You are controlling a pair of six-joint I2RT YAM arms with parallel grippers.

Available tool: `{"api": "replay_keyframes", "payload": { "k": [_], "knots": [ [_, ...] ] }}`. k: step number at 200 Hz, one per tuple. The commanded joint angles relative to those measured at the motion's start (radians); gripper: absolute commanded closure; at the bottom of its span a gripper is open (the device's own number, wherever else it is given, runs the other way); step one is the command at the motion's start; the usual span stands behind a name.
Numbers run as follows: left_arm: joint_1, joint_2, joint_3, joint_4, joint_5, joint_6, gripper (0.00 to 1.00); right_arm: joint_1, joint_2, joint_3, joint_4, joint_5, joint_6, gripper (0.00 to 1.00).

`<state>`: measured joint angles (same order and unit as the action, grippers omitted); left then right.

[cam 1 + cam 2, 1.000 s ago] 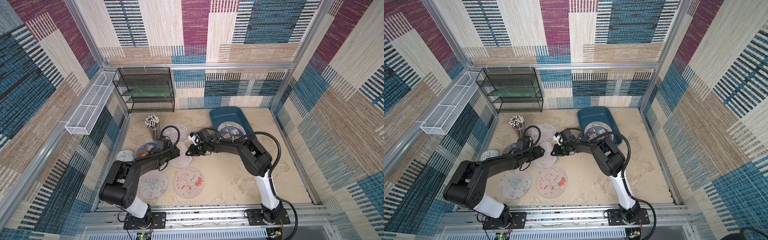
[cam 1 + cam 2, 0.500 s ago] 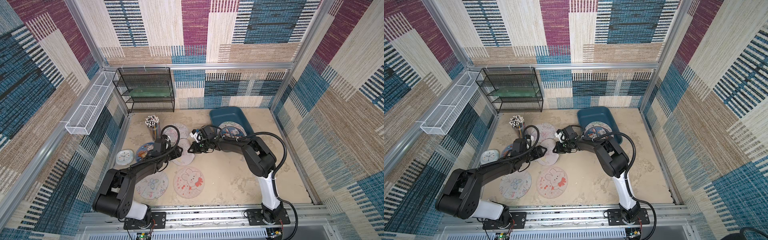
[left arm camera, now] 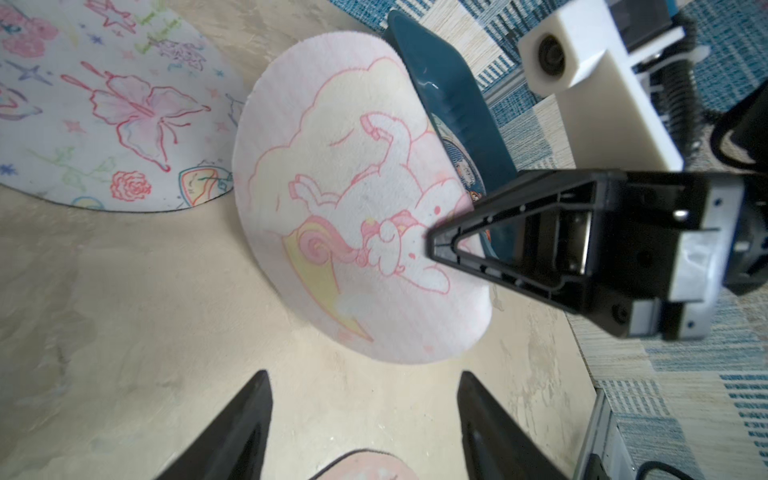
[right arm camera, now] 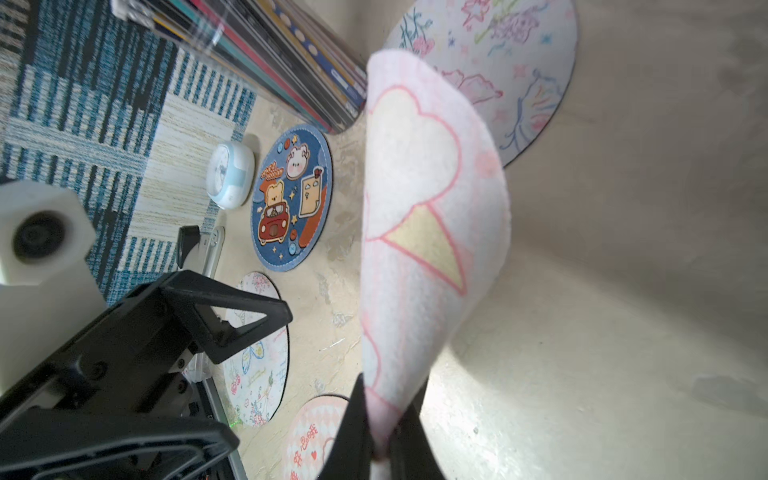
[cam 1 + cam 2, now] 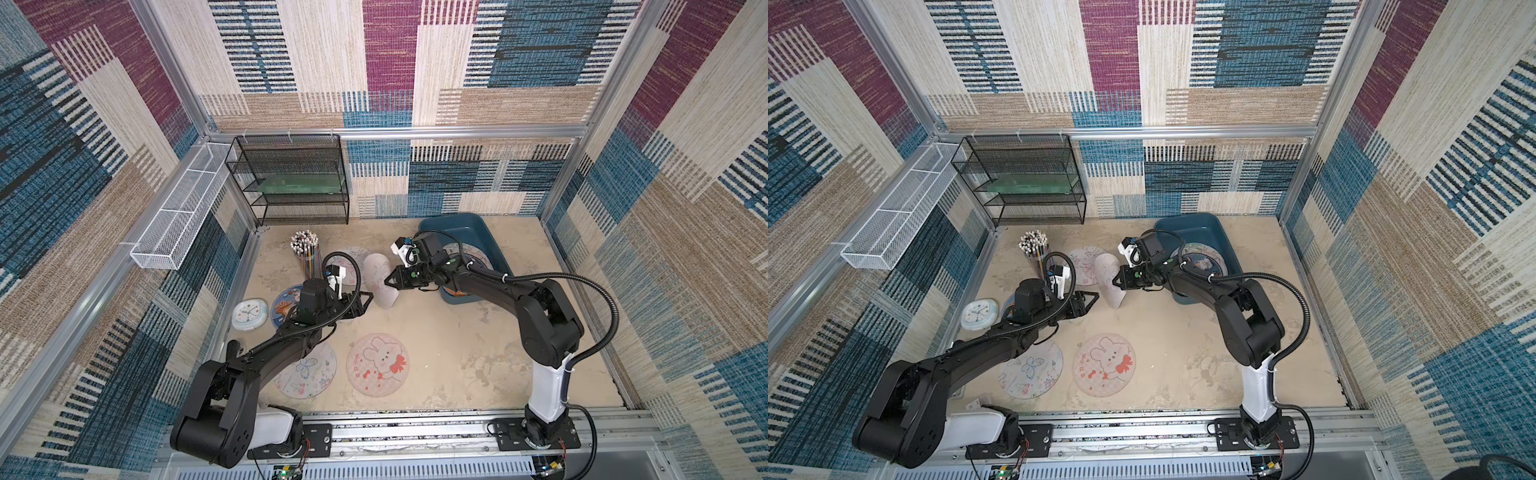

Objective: Put the coasters into the storage box
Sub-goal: Pick up the coaster from the center of the board, then place the coaster in the storage box.

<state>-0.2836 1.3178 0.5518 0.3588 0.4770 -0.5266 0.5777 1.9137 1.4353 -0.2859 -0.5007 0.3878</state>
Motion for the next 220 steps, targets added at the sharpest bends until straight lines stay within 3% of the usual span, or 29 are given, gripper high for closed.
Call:
{"api": "replay_keyframes", "payload": {
  "k": [1, 74, 146, 220],
  "knots": [
    [0.001, -0.006, 0.001, 0.035, 0.043, 0.034, 0.3, -0.029, -0.052, 0.002, -0.016, 0.03, -0.023, 0.92],
    [-0.004, 0.008, 0.002, 0.063, 0.056, 0.018, 0.3, -0.228, -0.221, 0.003, -0.022, 0.042, -0.034, 0.92],
    [-0.021, 0.022, 0.017, 0.068, 0.077, 0.008, 0.3, -0.412, -0.274, -0.04, -0.063, 0.117, -0.067, 0.92],
    [-0.029, 0.039, 0.022, 0.058, 0.05, 0.013, 0.31, -0.438, -0.198, -0.122, -0.018, 0.102, -0.074, 0.92]
  ]
}}
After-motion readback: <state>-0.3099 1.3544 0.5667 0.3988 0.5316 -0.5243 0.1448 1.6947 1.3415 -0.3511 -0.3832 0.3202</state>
